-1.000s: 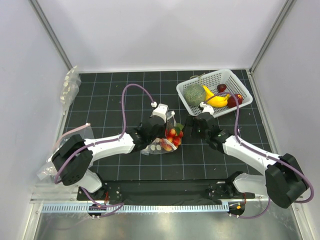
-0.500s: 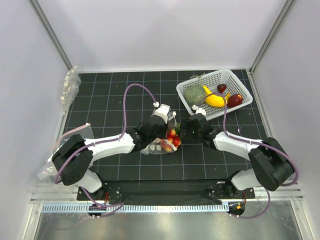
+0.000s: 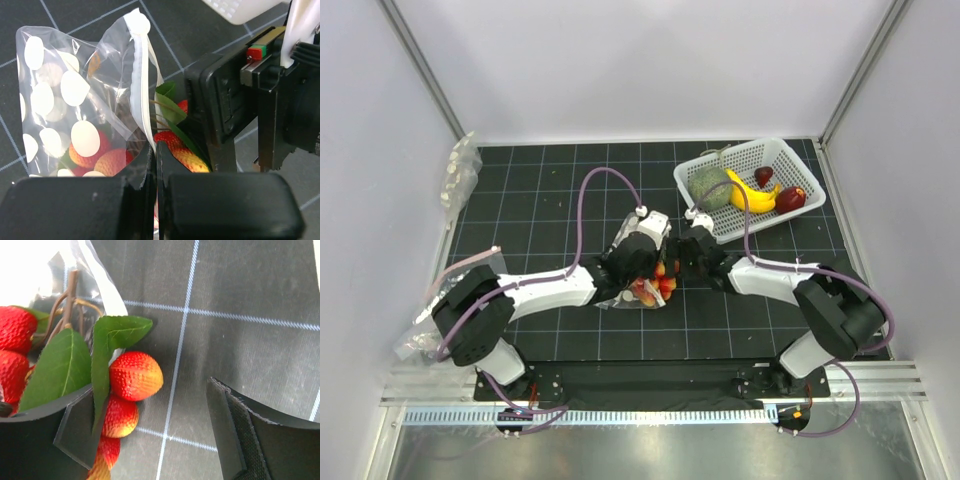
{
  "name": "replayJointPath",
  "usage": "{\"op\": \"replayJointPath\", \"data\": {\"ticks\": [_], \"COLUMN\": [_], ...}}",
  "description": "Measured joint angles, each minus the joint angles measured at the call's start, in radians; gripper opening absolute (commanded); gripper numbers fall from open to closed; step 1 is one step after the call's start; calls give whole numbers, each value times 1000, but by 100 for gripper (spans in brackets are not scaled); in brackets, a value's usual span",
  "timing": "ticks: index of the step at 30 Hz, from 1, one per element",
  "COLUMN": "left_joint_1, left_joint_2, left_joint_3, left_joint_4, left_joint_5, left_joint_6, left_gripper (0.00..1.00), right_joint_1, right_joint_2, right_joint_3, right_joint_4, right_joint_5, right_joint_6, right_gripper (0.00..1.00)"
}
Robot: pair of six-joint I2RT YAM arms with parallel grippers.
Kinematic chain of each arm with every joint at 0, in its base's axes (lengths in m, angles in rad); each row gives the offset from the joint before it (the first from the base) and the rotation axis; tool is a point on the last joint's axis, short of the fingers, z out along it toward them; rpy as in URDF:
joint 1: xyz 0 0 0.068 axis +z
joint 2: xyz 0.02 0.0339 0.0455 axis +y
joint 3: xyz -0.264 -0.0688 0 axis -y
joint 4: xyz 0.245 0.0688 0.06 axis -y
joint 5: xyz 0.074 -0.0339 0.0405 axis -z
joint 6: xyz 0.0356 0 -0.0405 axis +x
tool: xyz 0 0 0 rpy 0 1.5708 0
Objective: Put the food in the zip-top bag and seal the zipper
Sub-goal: Place the fake fruit in the zipper food storage bag.
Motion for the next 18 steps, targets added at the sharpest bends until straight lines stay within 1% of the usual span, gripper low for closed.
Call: {"op": "replayJointPath", "data": {"ticks": [3, 5, 8, 9, 10, 11, 15, 18], "left_joint_1": [0, 2, 7, 6, 6, 5, 0, 0], "left_joint_2": [33, 58, 81, 85, 86, 86, 84, 71], "left_joint_3": [22, 40, 53, 54, 53, 53, 53, 50], "left_joint_4": [-11, -21, -30, -36, -42, -50, -60, -62], "left_joint_5": [-12, -32, -44, -46, -46, -45, -43, -30], "left_joint_6": [0, 0, -4, -6, -8, -12, -23, -23], "left_gripper": [0, 0, 0, 0, 0, 0, 0, 0], "right_joint_1": [0, 1, 0, 1, 1, 2, 11, 38], "right_joint_2": [34, 56, 85, 92, 95, 98, 93, 66], "right_joint_3": [19, 39, 61, 66, 68, 68, 61, 48], "right_joint_4": [1, 2, 8, 10, 14, 17, 23, 14], "right_joint_5": [13, 22, 32, 35, 34, 34, 40, 75], "right_joint_6": [-11, -25, -28, -26, -21, -17, -8, -13], "right_gripper": [82, 75, 59, 52, 50, 45, 38, 36]}}
